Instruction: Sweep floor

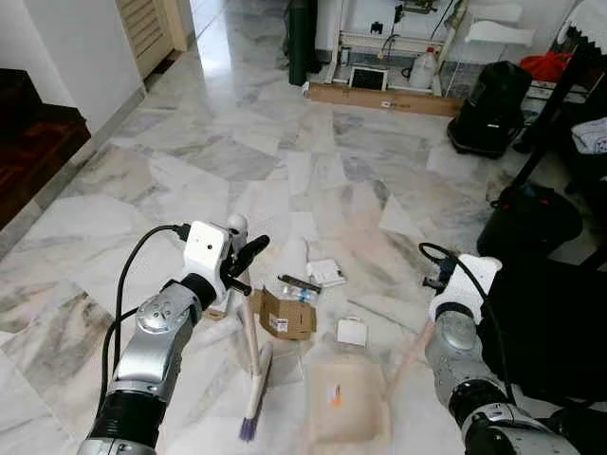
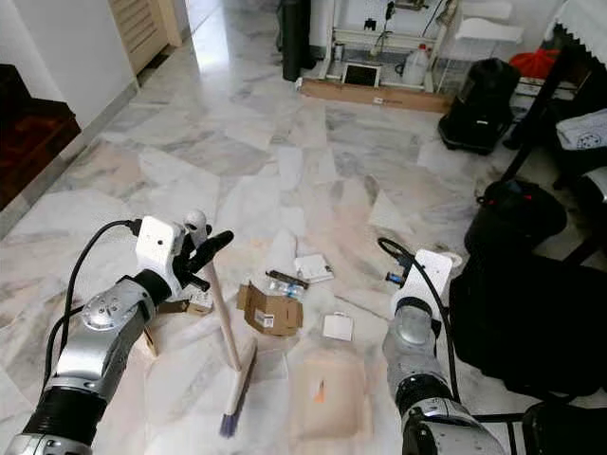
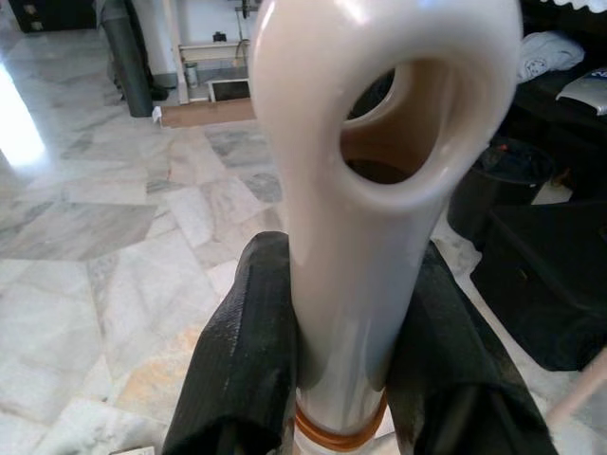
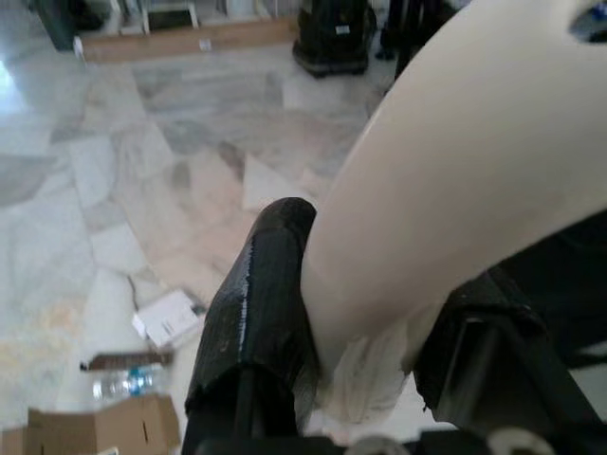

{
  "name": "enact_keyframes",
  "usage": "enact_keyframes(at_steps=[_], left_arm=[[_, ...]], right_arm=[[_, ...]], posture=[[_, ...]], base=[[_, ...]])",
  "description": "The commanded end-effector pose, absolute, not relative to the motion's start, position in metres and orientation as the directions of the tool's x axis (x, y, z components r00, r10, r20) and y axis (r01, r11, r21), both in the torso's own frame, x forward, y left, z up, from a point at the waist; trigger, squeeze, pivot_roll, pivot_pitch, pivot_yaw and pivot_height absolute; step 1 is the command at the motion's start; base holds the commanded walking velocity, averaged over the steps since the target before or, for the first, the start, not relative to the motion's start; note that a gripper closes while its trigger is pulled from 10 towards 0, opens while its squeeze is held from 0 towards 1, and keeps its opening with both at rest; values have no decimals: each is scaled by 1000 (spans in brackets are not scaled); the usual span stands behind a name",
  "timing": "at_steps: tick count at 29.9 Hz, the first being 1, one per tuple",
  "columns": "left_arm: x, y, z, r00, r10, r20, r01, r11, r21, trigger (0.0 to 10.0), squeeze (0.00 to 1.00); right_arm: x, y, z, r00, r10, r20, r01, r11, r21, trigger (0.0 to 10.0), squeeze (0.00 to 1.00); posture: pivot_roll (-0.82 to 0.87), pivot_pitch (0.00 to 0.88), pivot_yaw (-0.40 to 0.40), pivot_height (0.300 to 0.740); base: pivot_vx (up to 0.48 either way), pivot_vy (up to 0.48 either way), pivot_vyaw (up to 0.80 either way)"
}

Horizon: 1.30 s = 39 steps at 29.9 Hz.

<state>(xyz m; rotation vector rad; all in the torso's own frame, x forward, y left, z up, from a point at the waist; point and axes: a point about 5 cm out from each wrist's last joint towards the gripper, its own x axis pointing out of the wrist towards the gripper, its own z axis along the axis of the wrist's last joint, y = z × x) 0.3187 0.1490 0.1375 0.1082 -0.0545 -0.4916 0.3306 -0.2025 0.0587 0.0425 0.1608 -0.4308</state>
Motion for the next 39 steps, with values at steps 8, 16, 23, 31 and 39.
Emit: enact_keyframes(at_steps=[8, 16, 23, 31, 39], left_arm=[[317, 149, 149, 865, -498, 64, 487, 862, 140, 10000, 0], [315, 152, 151, 862, -504, 56, 491, 857, 157, 10000, 0], [313, 156, 152, 861, -507, 49, 493, 853, 172, 10000, 0], [310, 161, 150, 864, -503, 34, 490, 853, 181, 10000, 0], [308, 162, 150, 864, -503, 25, 491, 852, 181, 10000, 0]], right_arm=[[329, -202, 56, 895, -413, -171, 417, 909, -15, 10000, 0], [328, -200, 50, 886, -411, -214, 414, 910, -34, 10000, 0], [331, -201, 53, 885, -420, -200, 423, 906, -29, 10000, 0], [333, -204, 59, 887, -431, -165, 435, 900, -13, 10000, 0], [328, -201, 48, 880, -414, -232, 415, 909, -49, 10000, 0]], posture=[[20, 72, -43, 740], [19, 72, -37, 740], [28, 74, -37, 740], [39, 75, -37, 740], [50, 75, -38, 740]], base=[[0, 0, 0], [0, 0, 0], [0, 0, 0], [0, 0, 0], [0, 0, 0]])
